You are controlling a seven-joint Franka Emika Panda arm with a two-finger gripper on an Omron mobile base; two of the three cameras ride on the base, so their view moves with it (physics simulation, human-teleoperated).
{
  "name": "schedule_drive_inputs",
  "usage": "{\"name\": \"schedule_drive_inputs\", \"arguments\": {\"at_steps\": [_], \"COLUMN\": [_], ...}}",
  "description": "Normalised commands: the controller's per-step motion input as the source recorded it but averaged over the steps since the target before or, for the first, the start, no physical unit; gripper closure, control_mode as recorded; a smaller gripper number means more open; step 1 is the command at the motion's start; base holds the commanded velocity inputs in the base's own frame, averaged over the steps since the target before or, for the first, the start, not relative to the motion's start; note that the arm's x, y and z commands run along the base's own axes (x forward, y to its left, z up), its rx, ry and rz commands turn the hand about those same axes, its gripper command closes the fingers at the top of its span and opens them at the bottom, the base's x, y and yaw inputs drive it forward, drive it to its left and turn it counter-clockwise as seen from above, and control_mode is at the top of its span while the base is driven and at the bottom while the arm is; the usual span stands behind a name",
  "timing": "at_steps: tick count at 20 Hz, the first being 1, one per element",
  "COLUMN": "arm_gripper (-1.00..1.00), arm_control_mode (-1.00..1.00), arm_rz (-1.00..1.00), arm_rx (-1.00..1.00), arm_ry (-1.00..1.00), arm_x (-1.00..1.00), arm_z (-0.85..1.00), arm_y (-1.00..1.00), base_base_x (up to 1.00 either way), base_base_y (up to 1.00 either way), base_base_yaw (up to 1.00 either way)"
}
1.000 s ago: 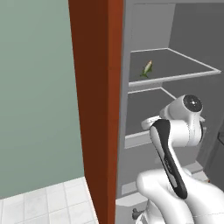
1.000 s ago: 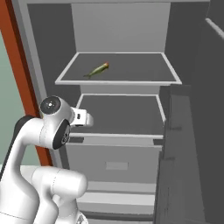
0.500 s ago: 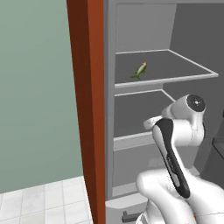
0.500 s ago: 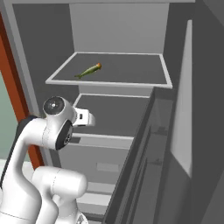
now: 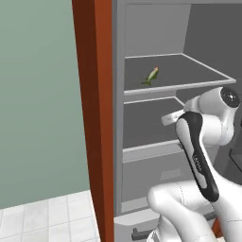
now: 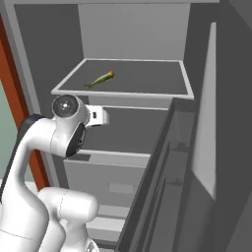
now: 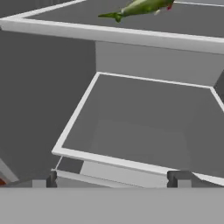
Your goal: Gather the lemon and corn from the fridge and place them on a tray on the dining counter. Then gather the chicken drumstick and fish from the fridge and place them on the other tray.
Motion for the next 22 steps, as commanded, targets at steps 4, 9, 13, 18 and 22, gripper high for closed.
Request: {"name": "schedule_drive_inputs", "arguments": {"at_steps": [4, 9, 13, 18, 22], "arm_gripper": [-1.00, -1.00, -1.00, -1.00, -1.00], "arm_control_mode": [-1.00, -1.00, -1.00, -1.00, -1.00], "arm_rz": [0.03, 0.03, -0.03, -0.15, -0.11], "arm_rx": [0.00, 0.00, 0.00, 0.00, 0.00], "arm_ry": [0.00, 0.01, 0.09, 0.05, 0.05], "arm_x": [-0.08, -0.17, 0.28, 0.49, 0.35], "arm_z": [1.00, 0.99, 0.65, 0.10, 0.00], "arm_y": [-0.01, 0.00, 0.09, 0.44, 0.14], "base_base_x": [0.00, 0.00, 0.00, 0.00, 0.00], "base_base_y": [0.00, 0.00, 0.00, 0.00, 0.00], "base_base_yaw": [0.00, 0.00, 0.00, 0.00, 0.00]}}
